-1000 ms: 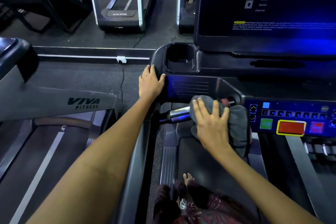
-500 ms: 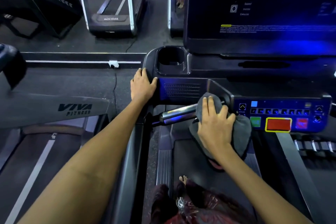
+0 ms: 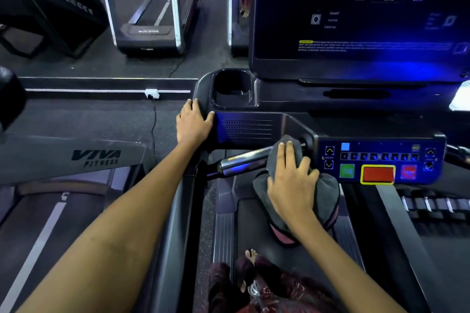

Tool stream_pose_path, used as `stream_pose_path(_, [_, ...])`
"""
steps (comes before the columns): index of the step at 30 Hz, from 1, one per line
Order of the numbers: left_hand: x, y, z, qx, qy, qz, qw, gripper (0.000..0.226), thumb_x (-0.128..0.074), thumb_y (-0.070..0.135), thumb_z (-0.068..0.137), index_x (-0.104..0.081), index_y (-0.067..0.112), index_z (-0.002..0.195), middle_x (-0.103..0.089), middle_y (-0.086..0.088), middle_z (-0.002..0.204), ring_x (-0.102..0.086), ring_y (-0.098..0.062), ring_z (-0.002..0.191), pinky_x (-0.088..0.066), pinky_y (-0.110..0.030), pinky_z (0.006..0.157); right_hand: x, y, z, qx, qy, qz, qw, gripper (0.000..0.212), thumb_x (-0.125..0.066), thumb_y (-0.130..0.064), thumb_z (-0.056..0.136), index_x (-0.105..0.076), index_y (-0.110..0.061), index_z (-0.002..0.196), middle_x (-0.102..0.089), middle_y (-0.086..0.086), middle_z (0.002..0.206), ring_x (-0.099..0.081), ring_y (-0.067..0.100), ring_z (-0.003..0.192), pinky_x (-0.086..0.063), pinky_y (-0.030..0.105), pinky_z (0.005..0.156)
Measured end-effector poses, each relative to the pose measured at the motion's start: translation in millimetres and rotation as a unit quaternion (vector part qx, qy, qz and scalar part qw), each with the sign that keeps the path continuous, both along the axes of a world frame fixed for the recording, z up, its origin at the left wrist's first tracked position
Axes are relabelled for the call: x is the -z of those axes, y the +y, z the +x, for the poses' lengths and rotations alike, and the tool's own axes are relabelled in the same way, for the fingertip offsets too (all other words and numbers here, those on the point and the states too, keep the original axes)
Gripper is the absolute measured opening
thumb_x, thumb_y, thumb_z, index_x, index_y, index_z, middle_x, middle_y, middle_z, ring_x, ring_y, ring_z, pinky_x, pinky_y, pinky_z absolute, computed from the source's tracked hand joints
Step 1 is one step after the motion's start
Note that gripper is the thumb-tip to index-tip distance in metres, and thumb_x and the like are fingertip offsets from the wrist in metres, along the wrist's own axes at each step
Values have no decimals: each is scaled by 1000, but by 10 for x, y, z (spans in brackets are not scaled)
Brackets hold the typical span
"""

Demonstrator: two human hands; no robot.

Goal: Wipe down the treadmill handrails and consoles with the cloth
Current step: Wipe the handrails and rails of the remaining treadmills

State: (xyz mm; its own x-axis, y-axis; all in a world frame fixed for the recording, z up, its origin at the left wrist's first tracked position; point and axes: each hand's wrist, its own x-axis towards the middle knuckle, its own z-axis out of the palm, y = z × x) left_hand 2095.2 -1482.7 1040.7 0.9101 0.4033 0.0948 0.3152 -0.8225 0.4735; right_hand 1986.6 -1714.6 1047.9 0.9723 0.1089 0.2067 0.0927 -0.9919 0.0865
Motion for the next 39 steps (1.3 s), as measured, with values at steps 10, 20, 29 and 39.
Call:
stream_pose_path(10, [15,-7,4,2,-8,7,1000,62,-48,40,94,-32,4,142,-28,-18,151,-28,-33,138,-23,-45,113,529,-424,-253,124,202,607,759,36,-54,-2,86,-57,-1,121,-61,10,114,-58,22,94,-46,31,82])
stream_pose_path(20, [-1,-18,-8,8,1,8,1000,64,-47,40,94,-30,3,143,-26,-19,152,-27,-33,139,-22,-46,113,243,-170,184,192,244,898,311,41,-36,-26,98,-71,-12,80,-71,2,71,-66,19,71,-53,31,76])
stream_pose_path(29, [-3,-16,-4,6,-2,7,1000,64,-48,41,93,-31,4,143,-27,-19,151,-27,-33,138,-22,-45,113,337,-231,298,185,277,893,302,16,-47,-18,80,-59,-9,82,-66,6,67,-59,22,69,-46,32,76])
stream_pose_path(39, [7,-6,13,5,-6,7,1000,64,-49,41,93,-33,2,142,-30,-20,150,-30,-35,137,-25,-45,111,366,-263,283,198,293,878,323,24,-41,-20,90,-57,-11,75,-60,5,63,-52,21,70,-45,30,68])
